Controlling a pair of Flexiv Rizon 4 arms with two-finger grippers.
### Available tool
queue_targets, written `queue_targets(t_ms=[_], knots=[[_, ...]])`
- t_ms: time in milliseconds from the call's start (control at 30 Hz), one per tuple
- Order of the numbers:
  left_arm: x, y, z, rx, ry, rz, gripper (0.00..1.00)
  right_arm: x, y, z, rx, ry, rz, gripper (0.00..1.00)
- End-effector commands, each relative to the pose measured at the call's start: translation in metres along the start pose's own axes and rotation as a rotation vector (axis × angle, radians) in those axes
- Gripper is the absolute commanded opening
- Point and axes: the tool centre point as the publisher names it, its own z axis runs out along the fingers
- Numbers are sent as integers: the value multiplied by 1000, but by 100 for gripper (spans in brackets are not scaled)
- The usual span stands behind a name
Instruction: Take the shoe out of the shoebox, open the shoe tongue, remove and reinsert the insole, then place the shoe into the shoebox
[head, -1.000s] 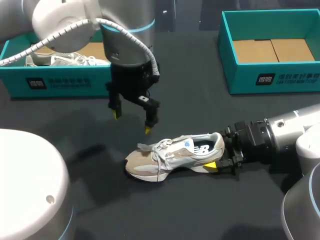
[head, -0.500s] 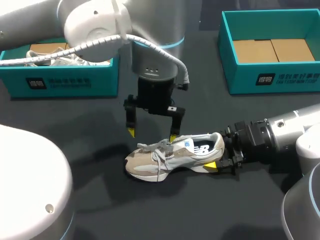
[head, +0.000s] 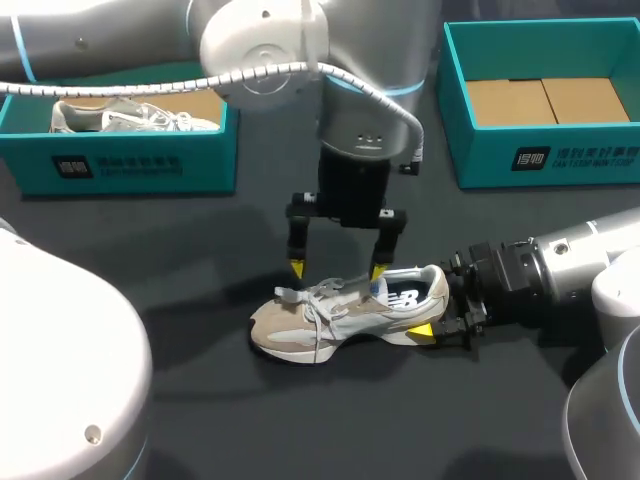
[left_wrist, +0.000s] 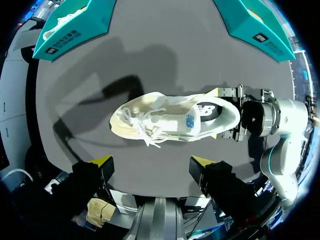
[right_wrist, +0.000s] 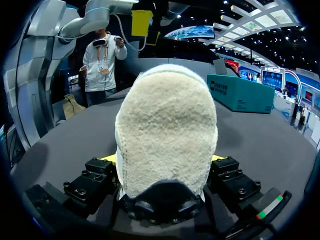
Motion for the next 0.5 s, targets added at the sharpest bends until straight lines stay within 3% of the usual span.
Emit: queue_targets(t_ms=[33,500], knots=[[13,1,8,-13,-19,-70,100,-1,-1,2,3,0,0,0],[45,-1,24,46,-79,-69,100,-1,-1,2,3,0,0,0]])
